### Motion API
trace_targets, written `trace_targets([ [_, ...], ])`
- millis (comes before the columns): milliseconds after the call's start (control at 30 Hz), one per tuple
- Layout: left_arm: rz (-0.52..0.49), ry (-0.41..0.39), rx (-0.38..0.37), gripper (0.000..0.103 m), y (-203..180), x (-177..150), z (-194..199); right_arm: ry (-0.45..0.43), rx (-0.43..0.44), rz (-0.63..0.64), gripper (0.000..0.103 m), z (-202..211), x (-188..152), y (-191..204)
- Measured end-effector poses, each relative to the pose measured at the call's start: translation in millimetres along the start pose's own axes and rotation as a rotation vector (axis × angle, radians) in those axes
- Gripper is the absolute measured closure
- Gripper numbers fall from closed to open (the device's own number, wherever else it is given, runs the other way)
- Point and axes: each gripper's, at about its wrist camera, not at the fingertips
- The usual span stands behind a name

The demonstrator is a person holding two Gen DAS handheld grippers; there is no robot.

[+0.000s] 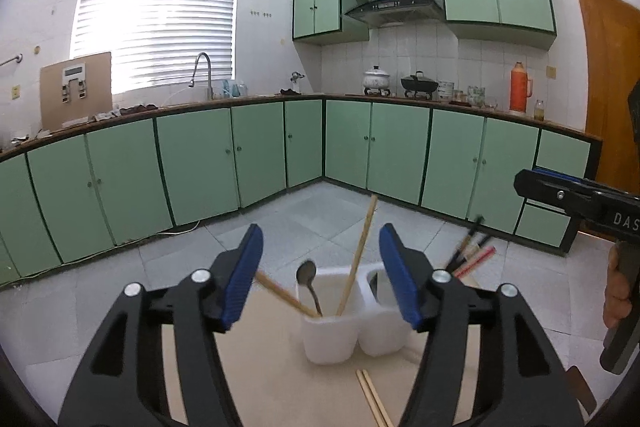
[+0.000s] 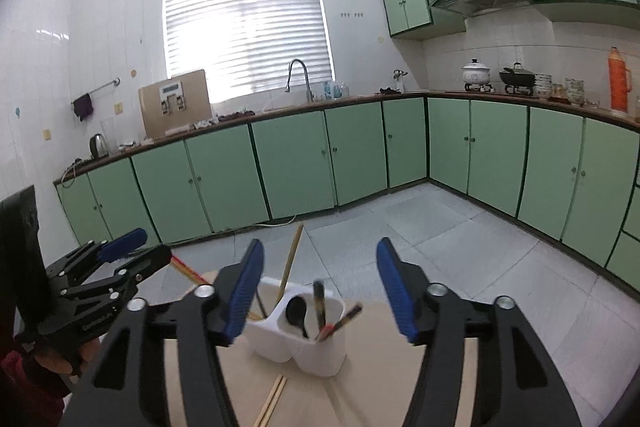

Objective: Organize utensils
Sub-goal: 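Move both tools back over the last two red chopsticks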

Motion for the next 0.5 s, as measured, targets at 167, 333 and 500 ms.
trace_targets([
  [167, 0.025, -0.012, 0.032, 0.022, -7, -33, 32, -0.009, -0.019, -0.015, 0.016, 25, -38, 3],
  [333, 0.017, 0.037, 0.039, 0.014, -16, -73, 52, 0.027, -0.044, -0.016, 0.010, 40, -80, 4],
  [500, 0.025, 0.136, 0.033, 0.012, -16, -111, 56, 0.097, -0.082, -0.030, 0.006, 43, -122, 4],
])
Point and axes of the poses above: each gripper's, at about its wrist camera, not at the fingertips, and z roughly against the way its jaws point, y to its left, x to its top, and after that the axes turned 8 degrees about -z, right-handed
